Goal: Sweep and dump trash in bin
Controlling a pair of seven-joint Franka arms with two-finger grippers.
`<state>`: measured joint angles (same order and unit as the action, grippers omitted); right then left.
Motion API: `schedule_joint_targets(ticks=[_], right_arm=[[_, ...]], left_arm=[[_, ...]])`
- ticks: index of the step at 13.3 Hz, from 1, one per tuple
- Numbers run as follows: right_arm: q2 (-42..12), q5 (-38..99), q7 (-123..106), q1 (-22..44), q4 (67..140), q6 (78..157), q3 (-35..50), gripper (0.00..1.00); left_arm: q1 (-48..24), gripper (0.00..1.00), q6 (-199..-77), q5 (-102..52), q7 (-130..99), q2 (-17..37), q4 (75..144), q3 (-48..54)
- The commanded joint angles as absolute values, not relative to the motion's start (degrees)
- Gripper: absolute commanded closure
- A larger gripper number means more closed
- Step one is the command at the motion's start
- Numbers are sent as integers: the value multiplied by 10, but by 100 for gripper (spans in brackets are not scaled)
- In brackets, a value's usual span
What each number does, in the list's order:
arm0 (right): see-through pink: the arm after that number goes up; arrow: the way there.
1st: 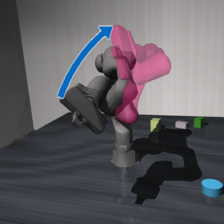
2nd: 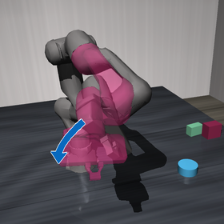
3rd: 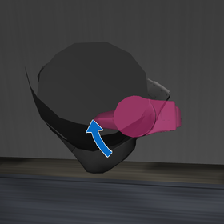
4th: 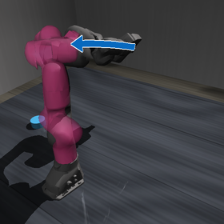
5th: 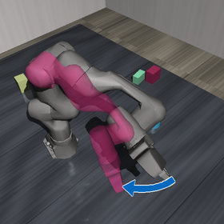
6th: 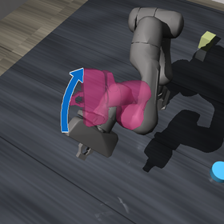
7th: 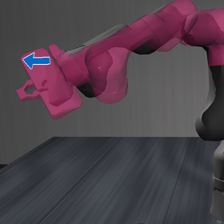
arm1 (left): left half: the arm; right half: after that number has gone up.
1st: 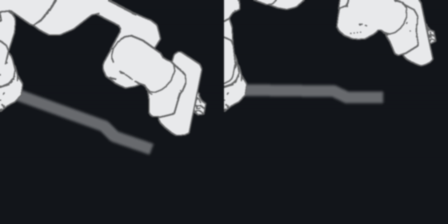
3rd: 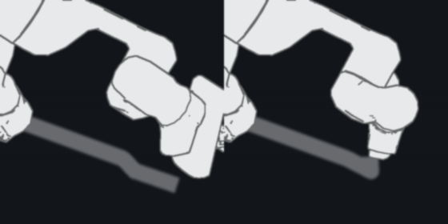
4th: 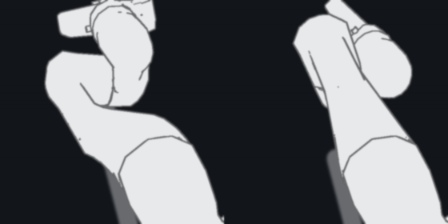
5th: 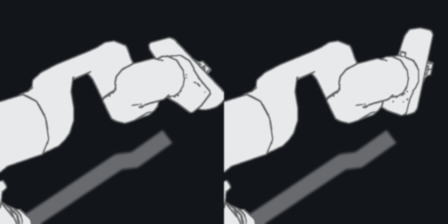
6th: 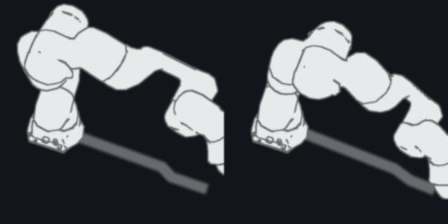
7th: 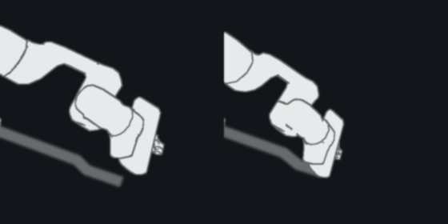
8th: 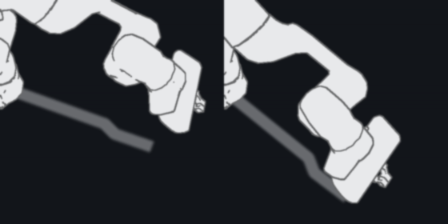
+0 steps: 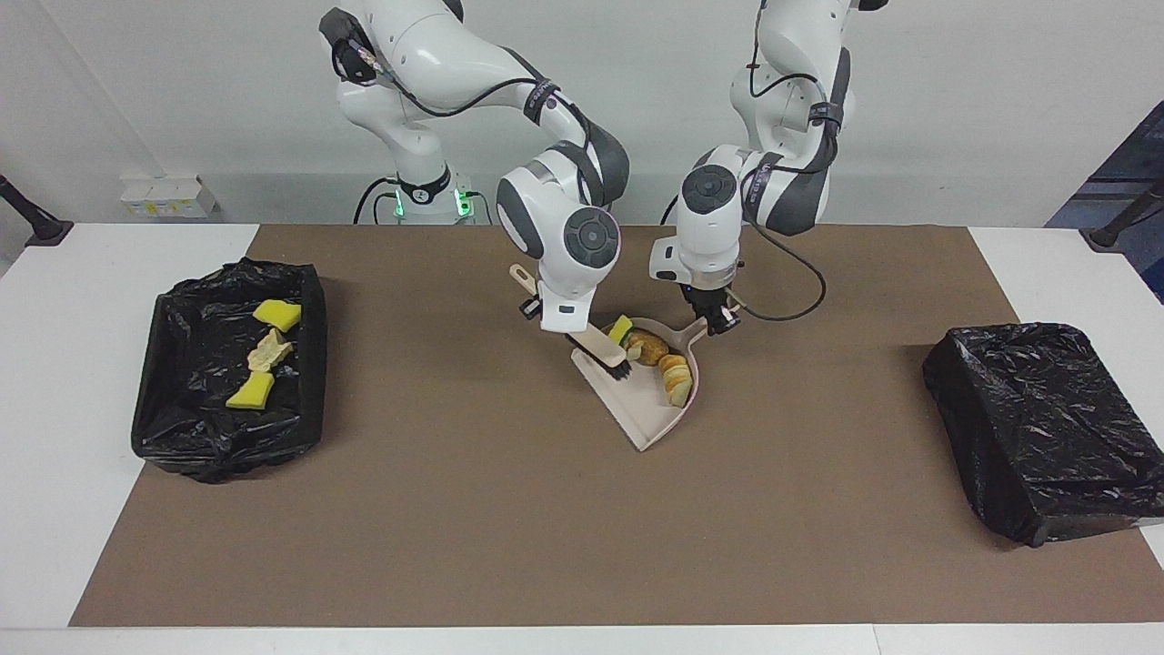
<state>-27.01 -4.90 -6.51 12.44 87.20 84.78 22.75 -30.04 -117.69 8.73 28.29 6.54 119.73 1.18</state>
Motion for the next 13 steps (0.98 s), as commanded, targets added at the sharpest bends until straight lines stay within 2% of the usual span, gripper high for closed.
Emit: schedule_joint_targets(ticks=[1, 3, 9, 11, 13], right_arm=[[-266, -39, -80, 100, 889, 863, 233, 100], [-265, -37, -71, 98, 902, 910, 233, 100], [-258, -32, -46, 82, 910, 905, 235, 100], [-250, 39, 13, 88, 918, 911, 234, 100], [-251, 47, 46, 95, 912, 918, 238, 100]], left_arm=[[-284, 100, -1194, 85, 345, 50, 1219, 16], [-276, 100, -1213, 84, 362, 53, 1220, 16], [-269, 100, -1244, 63, 447, 54, 1228, 16], [-270, 100, -1246, 62, 464, 54, 1228, 17], [-272, 100, -1246, 60, 481, 54, 1227, 17]])
